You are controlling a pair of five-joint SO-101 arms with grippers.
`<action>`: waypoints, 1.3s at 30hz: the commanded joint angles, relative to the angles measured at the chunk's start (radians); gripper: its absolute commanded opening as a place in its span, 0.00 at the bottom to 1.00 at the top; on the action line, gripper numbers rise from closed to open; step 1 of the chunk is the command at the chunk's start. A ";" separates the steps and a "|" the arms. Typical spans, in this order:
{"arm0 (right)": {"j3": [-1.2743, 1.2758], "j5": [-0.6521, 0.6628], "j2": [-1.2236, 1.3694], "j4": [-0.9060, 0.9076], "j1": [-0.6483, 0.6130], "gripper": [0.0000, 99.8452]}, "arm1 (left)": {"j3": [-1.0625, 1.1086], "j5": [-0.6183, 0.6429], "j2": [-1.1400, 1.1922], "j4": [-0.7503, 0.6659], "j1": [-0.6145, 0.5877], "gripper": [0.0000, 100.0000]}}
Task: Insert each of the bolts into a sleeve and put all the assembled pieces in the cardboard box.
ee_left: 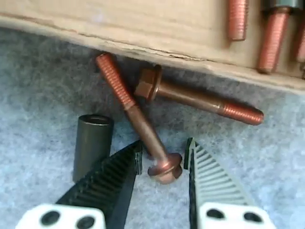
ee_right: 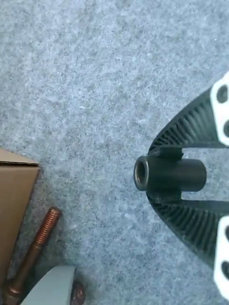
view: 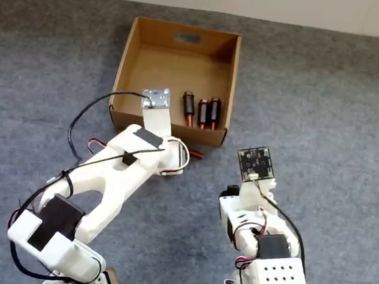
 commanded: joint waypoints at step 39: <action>-0.007 -0.005 -0.015 -0.021 -0.010 0.01 | 0.031 -0.847 -0.133 0.402 -0.012 0.01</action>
